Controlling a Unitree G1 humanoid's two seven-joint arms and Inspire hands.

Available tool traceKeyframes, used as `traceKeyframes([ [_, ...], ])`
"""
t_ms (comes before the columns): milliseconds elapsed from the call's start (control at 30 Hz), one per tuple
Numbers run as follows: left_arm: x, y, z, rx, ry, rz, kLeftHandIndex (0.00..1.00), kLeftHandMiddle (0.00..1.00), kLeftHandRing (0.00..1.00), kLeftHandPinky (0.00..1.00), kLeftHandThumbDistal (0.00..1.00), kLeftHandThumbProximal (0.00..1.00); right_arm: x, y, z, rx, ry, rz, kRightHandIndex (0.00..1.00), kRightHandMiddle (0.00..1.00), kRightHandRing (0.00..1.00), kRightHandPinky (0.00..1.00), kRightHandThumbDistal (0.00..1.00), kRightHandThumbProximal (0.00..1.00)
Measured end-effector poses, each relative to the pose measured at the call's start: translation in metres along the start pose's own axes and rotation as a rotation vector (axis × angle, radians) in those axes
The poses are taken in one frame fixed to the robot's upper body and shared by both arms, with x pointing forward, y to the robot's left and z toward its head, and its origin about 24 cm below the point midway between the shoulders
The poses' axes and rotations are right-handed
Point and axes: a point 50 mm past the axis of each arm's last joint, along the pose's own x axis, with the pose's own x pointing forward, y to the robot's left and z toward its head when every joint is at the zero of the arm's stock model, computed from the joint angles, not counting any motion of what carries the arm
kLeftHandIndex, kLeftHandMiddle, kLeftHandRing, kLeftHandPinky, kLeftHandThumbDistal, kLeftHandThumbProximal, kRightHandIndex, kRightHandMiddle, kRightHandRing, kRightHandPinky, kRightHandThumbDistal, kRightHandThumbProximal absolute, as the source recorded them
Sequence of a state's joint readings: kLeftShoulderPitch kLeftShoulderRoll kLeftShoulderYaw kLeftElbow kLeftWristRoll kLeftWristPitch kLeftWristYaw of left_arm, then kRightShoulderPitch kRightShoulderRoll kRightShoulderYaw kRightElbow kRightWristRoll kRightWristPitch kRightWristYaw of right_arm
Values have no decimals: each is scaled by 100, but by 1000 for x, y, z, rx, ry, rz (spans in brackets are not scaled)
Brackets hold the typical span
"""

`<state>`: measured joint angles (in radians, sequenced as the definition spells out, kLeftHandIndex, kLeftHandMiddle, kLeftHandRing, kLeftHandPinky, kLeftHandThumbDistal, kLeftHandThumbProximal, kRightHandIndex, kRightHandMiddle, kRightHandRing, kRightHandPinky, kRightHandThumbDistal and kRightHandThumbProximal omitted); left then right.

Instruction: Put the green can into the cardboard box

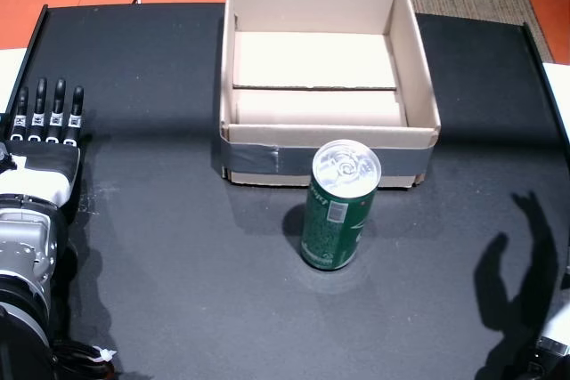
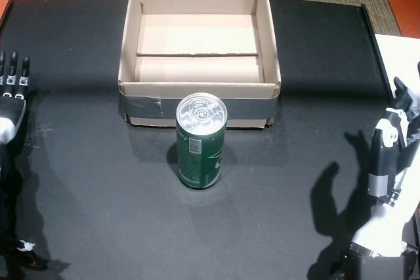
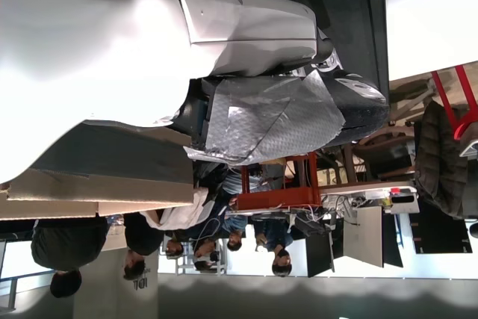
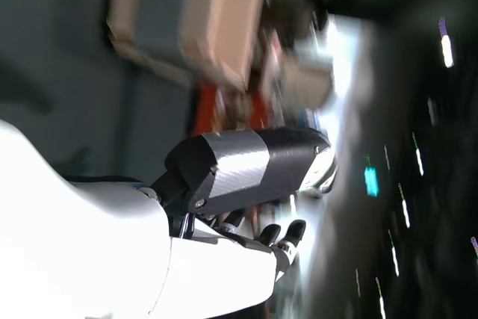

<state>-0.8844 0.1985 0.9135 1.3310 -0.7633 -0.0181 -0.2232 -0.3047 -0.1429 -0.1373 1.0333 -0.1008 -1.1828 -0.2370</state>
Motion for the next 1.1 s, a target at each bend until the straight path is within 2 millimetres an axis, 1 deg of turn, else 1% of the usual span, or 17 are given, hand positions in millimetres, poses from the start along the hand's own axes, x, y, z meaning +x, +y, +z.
traceKeyframes([
  [33, 0, 0, 0, 0, 0, 0, 65, 70, 79, 88, 0, 100, 1, 2, -2, 7, 23, 78, 84, 87, 91, 96, 100, 58],
  [67, 0, 0, 0, 0, 0, 0, 64, 70, 79, 88, 0, 100, 1, 5, -4, 16, 45, 151, 85, 88, 92, 97, 100, 61],
  [167, 0, 0, 0, 1, 0, 0, 64, 70, 78, 87, 0, 100, -2, 9, -5, 49, 87, 364, 86, 91, 95, 99, 100, 62],
  [233, 0, 0, 0, 0, 0, 0, 65, 72, 80, 87, 0, 100, -6, 10, -6, 70, 110, 437, 86, 92, 97, 100, 100, 63],
  [300, 0, 0, 0, 0, 0, 0, 64, 70, 78, 87, 0, 100, -9, 10, -6, 89, 122, 470, 88, 94, 99, 100, 100, 63],
  [367, 0, 0, 0, -1, 0, 0, 65, 70, 79, 89, 0, 100, -8, 10, -6, 99, 126, 508, 91, 95, 100, 100, 93, 58],
  [433, 0, 0, -1, -2, 1, -4, 66, 71, 81, 89, 0, 100, -7, 11, -4, 97, 121, 553, 92, 96, 100, 100, 95, 58],
  [467, 0, 0, -1, -3, 2, -7, 66, 71, 80, 88, 0, 100, -7, 11, -3, 96, 119, 571, 92, 96, 100, 100, 99, 58],
  [500, 0, 0, -1, -3, 2, -8, 66, 71, 80, 88, 0, 100, -6, 12, -3, 96, 120, 587, 91, 95, 100, 100, 100, 58],
  [533, 0, 0, -1, -3, 2, -8, 66, 73, 81, 88, 0, 100, -6, 12, -3, 97, 120, 598, 91, 95, 100, 100, 100, 58],
  [600, 0, 0, -1, -3, 2, -8, 67, 72, 81, 90, 0, 100, -6, 13, -2, 100, 124, 614, 92, 96, 100, 100, 100, 62],
  [667, 0, 0, -1, -3, 2, -8, 65, 71, 80, 90, 0, 100, -7, 14, -2, 103, 129, 627, 92, 96, 100, 100, 100, 65],
  [733, 0, 0, -2, -3, 4, -8, 65, 70, 79, 89, 0, 100, -6, 14, -2, 102, 125, 641, 92, 96, 100, 100, 100, 65],
  [767, 0, 0, -3, -4, 6, -7, 66, 71, 80, 90, 0, 100, -6, 13, -2, 100, 124, 648, 92, 96, 100, 100, 100, 64],
  [833, 0, 0, -3, -3, 6, -7, 65, 69, 79, 89, 0, 100, -5, 13, -1, 97, 120, 665, 92, 96, 99, 100, 100, 65],
  [933, 0, 0, -4, -3, 5, -6, 65, 70, 79, 89, 0, 100, 1, 16, -1, 97, 119, 697, 92, 96, 99, 100, 100, 65],
  [1100, -1, 0, -4, -5, 4, -7, 65, 71, 81, 90, 0, 100, 13, 26, -2, 100, 131, 758, 94, 97, 100, 100, 100, 61],
])
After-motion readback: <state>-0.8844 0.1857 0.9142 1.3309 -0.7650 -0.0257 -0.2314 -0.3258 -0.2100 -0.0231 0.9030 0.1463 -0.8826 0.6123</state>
